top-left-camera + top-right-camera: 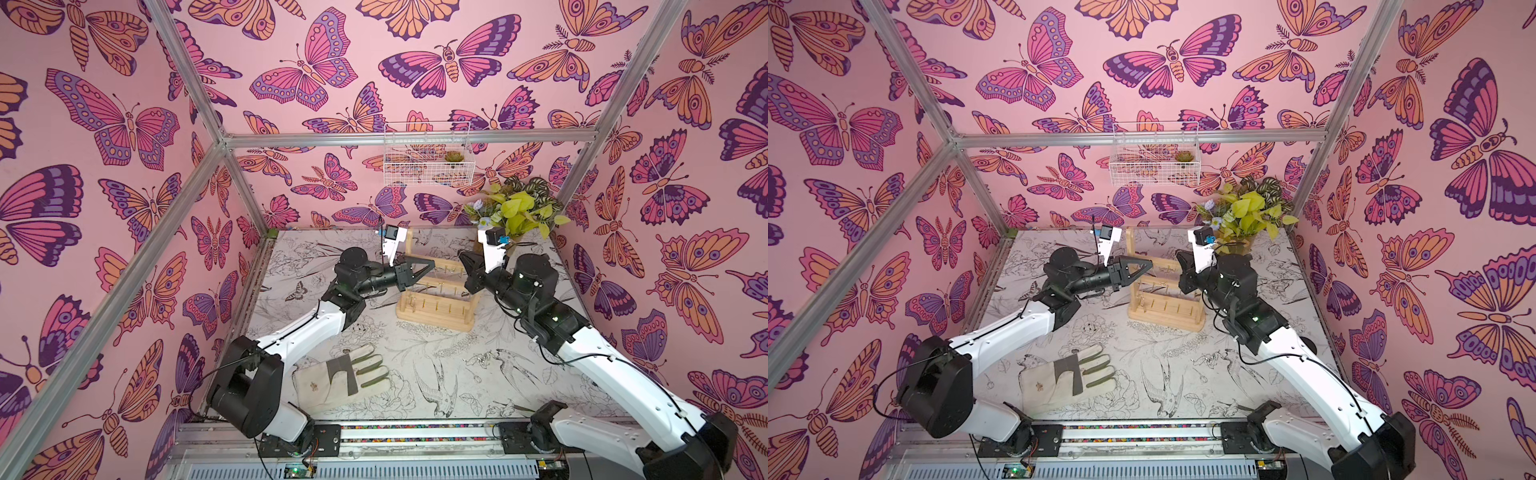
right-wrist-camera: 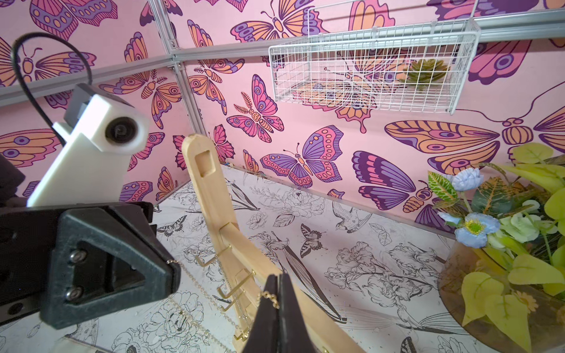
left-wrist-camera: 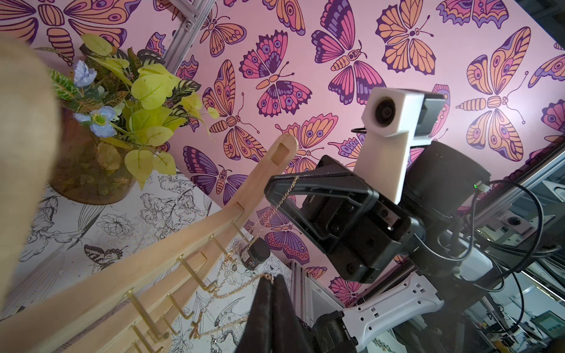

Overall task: Hang the necklace on the jewelry display stand
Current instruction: Hang the necklace on the stand.

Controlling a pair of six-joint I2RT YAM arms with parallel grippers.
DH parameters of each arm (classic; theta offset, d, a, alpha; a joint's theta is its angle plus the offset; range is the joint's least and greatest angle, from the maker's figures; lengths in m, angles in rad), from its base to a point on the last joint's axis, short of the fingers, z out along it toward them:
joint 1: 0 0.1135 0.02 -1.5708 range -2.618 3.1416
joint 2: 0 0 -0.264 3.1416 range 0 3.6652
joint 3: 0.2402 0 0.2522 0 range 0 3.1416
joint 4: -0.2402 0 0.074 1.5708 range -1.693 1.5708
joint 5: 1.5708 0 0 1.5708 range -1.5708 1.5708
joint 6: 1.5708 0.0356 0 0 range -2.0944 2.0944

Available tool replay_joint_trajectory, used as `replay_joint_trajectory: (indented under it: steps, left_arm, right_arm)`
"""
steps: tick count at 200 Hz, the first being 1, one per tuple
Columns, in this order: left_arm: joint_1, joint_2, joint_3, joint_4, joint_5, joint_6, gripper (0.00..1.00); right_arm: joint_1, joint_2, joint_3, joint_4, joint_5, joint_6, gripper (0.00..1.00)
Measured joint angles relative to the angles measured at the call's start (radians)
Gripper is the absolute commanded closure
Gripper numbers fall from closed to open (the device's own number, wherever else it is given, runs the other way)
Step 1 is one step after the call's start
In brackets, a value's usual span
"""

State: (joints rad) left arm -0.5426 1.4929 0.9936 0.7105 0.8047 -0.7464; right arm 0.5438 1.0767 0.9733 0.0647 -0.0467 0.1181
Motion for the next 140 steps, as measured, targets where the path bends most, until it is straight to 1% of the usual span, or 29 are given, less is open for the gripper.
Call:
replay_joint_trajectory:
  steps: [140]
  left_arm:
    - [0.012, 0.002, 0.018, 0.023, 0.009, -0.022, 1.00]
  right_arm:
    - [-0.018, 0.005, -0.009, 0.011, -0.026, 0.001, 0.98]
